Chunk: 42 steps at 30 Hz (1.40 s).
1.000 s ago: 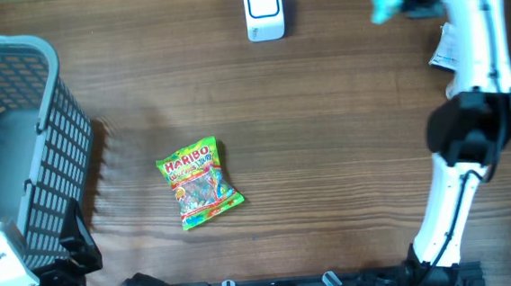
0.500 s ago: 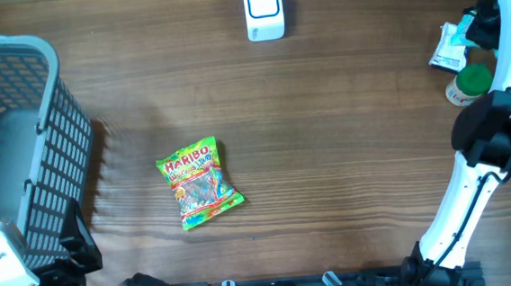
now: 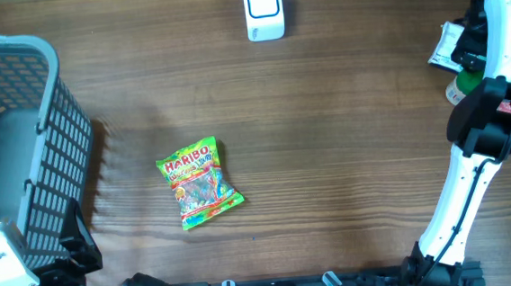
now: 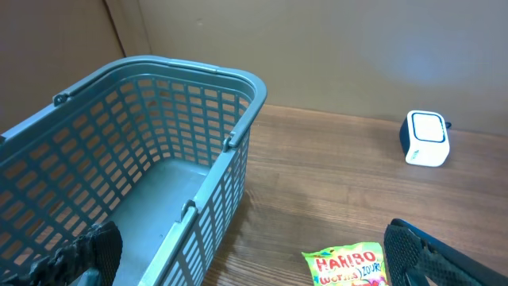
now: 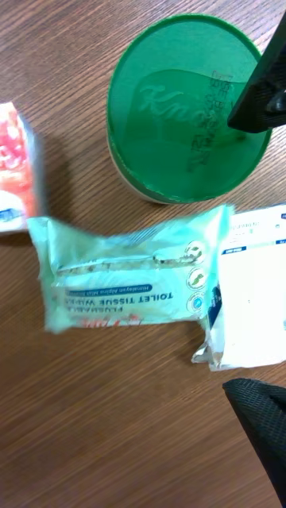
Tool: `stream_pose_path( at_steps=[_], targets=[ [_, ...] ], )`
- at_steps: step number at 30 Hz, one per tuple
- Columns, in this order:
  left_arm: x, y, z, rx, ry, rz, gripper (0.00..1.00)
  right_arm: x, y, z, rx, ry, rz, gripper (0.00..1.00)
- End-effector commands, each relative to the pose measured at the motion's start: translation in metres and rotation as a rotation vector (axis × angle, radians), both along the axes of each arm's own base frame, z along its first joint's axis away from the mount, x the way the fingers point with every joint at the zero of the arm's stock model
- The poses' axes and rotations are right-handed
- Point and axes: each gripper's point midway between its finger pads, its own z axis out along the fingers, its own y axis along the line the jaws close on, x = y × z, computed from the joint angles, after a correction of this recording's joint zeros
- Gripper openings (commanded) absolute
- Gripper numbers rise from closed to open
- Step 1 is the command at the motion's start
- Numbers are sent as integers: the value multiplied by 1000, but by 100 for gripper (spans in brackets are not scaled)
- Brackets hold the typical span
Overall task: Scan the item barcode
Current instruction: 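Carry the mint-green pack right and drop it beside the green jar, then reach the right gripper to the Haribo bag and grasp it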
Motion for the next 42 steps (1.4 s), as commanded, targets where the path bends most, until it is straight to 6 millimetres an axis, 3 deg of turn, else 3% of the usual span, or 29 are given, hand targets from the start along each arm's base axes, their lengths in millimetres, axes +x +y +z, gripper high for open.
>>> stream_pose_path(
  at_steps=[1,4,7,8,10,12,13,15,17,18,19,20,22,26,28,30,31,32,33,35,36,38,40,42],
  targets=[
    [0,1,2,11,-3,4,100,7,16,19,97,-69,59,99],
    [0,1,2,11,-3,4,100,22,61,55,303,-215,216,100],
    [0,1,2,11,-3,4,100,44,122,102,465,-388,586,99],
    [0,1,2,11,-3,4,100,47,140,107,490,-400,700,100],
    [0,1,2,11,-3,4,100,50,200,107,511,-371,982,100],
    [0,1,2,11,-3,4,100,52,253,104,425,-309,1231,100],
    [0,1,2,11,-3,4,100,55,296,101,325,-265,1418,100],
    [0,1,2,11,-3,4,100,51,362,94,207,-204,1694,100],
    [0,1,2,11,-3,4,100,7,447,76,257,-124,1960,99],
    [0,1,2,11,-3,4,100,-12,468,66,290,-79,2018,100],
    [0,1,2,11,-3,4,100,-43,493,48,349,6,2073,100],
    [0,1,2,11,-3,4,100,-80,520,25,420,96,2138,100],
    [0,1,2,11,-3,4,100,-136,562,-21,462,214,2257,100],
    [0,1,2,11,-3,4,100,-210,607,-78,512,286,2359,100],
    [0,1,2,11,-3,4,100,-226,618,-103,452,283,2430,100],
    [0,1,2,11,-3,4,100,-233,610,-126,436,318,2430,100],
    [0,1,2,11,-3,4,100,-237,599,-138,445,355,2416,80],
    [0,1,2,11,-3,4,100,-239,590,-143,449,387,2411,52],
    [0,1,2,11,-3,4,100,-240,581,-144,460,421,2431,4],
    [0,1,2,11,-3,4,100,-241,575,-136,540,429,2418,4],
    [0,1,2,11,-3,4,100,-245,575,-123,675,389,2384,4],
    [0,1,2,11,-3,4,100,-265,592,-74,1209,198,2203,4],
    [0,1,2,11,-3,4,100,-267,592,-9,1711,67,1809,4],
    [0,1,2,11,-3,4,100,-250,578,16,1843,125,1436,4]
  ],
)
